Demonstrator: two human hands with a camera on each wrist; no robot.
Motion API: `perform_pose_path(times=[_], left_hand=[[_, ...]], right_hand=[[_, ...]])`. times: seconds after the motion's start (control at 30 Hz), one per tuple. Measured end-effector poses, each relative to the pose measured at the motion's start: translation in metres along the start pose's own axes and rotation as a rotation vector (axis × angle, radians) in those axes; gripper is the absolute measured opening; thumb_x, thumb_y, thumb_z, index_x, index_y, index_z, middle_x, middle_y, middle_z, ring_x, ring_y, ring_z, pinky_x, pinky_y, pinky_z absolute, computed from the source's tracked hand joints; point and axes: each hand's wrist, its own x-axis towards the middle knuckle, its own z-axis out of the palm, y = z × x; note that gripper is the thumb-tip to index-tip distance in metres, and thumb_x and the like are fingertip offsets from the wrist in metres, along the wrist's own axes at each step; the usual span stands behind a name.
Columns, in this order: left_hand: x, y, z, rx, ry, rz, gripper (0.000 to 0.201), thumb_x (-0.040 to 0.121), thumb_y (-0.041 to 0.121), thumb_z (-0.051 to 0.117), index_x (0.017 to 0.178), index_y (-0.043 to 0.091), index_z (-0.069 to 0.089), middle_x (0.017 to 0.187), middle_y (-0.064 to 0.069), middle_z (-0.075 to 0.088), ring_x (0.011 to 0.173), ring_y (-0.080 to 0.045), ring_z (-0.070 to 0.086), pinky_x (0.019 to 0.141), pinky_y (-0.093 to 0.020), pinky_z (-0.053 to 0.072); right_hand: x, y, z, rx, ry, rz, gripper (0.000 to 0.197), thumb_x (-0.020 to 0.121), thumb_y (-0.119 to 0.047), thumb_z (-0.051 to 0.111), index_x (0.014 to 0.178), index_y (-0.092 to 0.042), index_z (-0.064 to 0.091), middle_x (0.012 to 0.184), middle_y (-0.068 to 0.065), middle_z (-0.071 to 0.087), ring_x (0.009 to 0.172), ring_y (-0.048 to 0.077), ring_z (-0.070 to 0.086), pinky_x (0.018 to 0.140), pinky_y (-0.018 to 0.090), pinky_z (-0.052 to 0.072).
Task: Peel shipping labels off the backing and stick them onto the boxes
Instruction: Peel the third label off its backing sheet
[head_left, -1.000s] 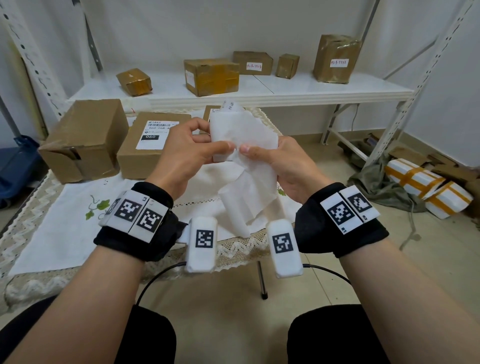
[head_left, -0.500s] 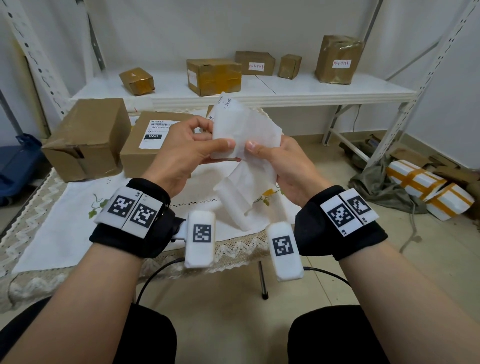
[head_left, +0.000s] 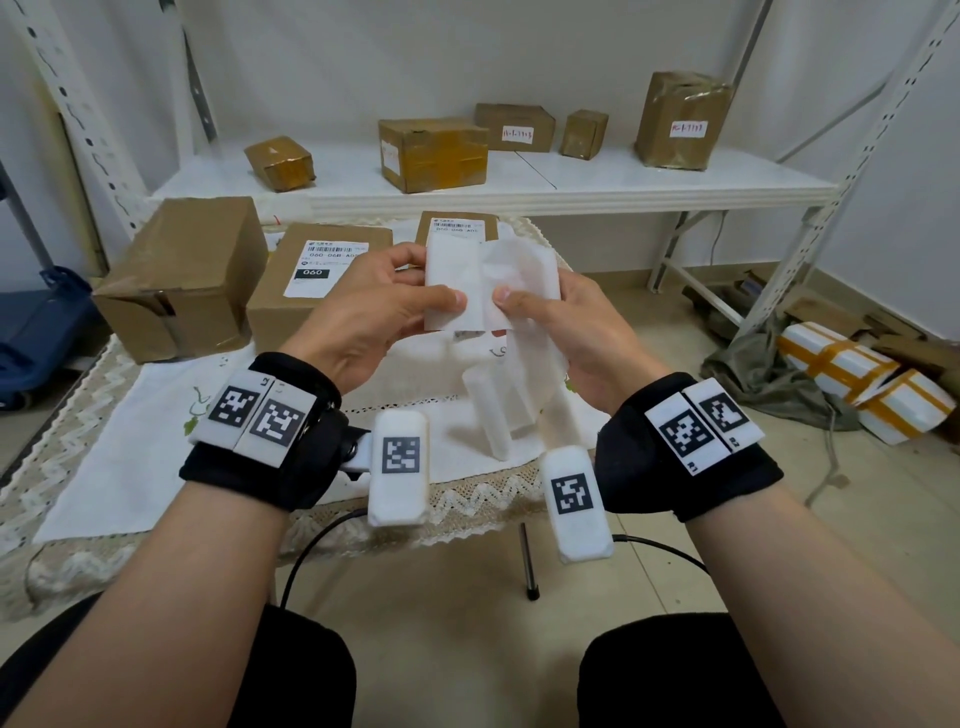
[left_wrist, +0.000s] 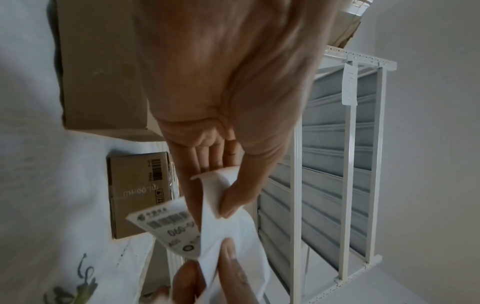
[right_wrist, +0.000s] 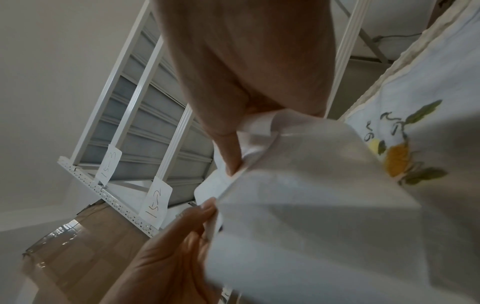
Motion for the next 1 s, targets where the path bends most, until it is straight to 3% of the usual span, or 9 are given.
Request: perform_pose_path(times=[0.1,0.23,0.37,0.47,0.63,0.77,0.83,0.9,1.0], left_hand=[[-0.0001,0.0016,-0.0006,-0.017,-0.019,-0.027,0.036,0.087,-0.008,0.07,0.121,0.002,0.062,0.106,-0.009,0.078,0.094,-0.018,0.075,0.069,-0.019,0.058],[0.0005,-0.0003,0.0009,-0.022,-0.034,-0.062,0.032,0.086,-0.007,0.07,0.113,0.007,0.06,0.102,-0.008,0.077,0.092,-0.018,0.073,0.065,-0.018,0.057],[0.0032,-0.0041,0.0025,-0.031,-0.02,-0.087,0.037,0.086,-0.007,0.071,0.119,0.005,0.06,0.114,-0.013,0.074,0.099,-0.021,0.073,0.075,-0.022,0.061],[0.0046,-0.0043,0.003,-0.062,-0.016,-0.104,0.035,0.086,-0.006,0.071,0.117,0.005,0.062,0.113,-0.012,0.073,0.097,-0.02,0.073,0.076,-0.023,0.062],[0.0057,-0.0027,0.0006,-0.157,-0.031,-0.137,0.034,0.087,-0.007,0.069,0.117,0.006,0.061,0.109,-0.012,0.075,0.092,-0.02,0.075,0.076,-0.028,0.063],[0.004,-0.0032,0.0032,-0.19,-0.028,-0.125,0.041,0.088,-0.009,0.067,0.125,0.005,0.057,0.117,-0.012,0.073,0.093,-0.02,0.074,0.074,-0.029,0.063],[0.0036,-0.0046,0.0035,-0.14,-0.03,-0.063,0.062,0.087,-0.01,0.068,0.139,0.017,0.05,0.12,-0.008,0.073,0.098,-0.021,0.072,0.075,-0.029,0.062],[0.0018,-0.005,0.0038,-0.058,-0.068,0.009,0.077,0.087,-0.012,0.068,0.142,0.036,0.043,0.122,-0.006,0.073,0.104,-0.02,0.071,0.078,-0.029,0.06],[-0.0035,-0.0034,0.0062,0.138,-0.134,0.114,0.073,0.088,-0.011,0.065,0.138,0.039,0.048,0.126,-0.007,0.061,0.101,-0.017,0.069,0.079,-0.025,0.059]], right_hand=[[-0.0021,-0.0021,0.0013,0.069,0.005,0.037,0.018,0.093,-0.017,0.075,0.11,-0.01,0.074,0.103,0.009,0.079,0.082,0.018,0.075,0.069,0.032,0.062],[-0.0027,-0.0048,0.0021,0.094,0.022,0.063,0.025,0.093,-0.012,0.074,0.117,-0.006,0.072,0.109,0.012,0.078,0.083,0.02,0.075,0.068,0.032,0.061],[-0.0028,-0.0053,0.0027,0.134,0.051,0.101,0.026,0.092,-0.005,0.07,0.118,-0.004,0.072,0.11,0.014,0.078,0.081,0.022,0.075,0.066,0.032,0.062],[-0.0023,-0.0054,0.0022,0.166,0.047,0.114,0.027,0.094,-0.003,0.067,0.12,-0.003,0.07,0.111,0.016,0.077,0.084,0.024,0.076,0.066,0.033,0.062],[0.0018,-0.0044,-0.0011,0.215,0.06,0.152,0.031,0.095,-0.003,0.066,0.125,-0.003,0.068,0.115,0.016,0.076,0.104,0.033,0.075,0.085,0.047,0.063],[0.0031,-0.0018,-0.0005,0.234,0.092,0.131,0.037,0.093,-0.002,0.068,0.129,-0.005,0.065,0.116,0.015,0.076,0.104,0.034,0.075,0.081,0.045,0.064],[0.0033,-0.0012,-0.001,0.23,0.109,0.109,0.038,0.092,0.0,0.069,0.129,-0.005,0.064,0.117,0.015,0.075,0.105,0.034,0.074,0.08,0.044,0.064],[0.003,-0.0012,-0.0018,0.193,0.113,0.107,0.037,0.091,-0.001,0.07,0.128,-0.003,0.064,0.118,0.017,0.075,0.104,0.034,0.074,0.083,0.044,0.063],[0.0004,-0.0028,-0.0022,0.139,0.102,0.095,0.028,0.091,-0.004,0.073,0.118,0.0,0.07,0.104,0.015,0.077,0.084,0.025,0.075,0.073,0.036,0.063]])
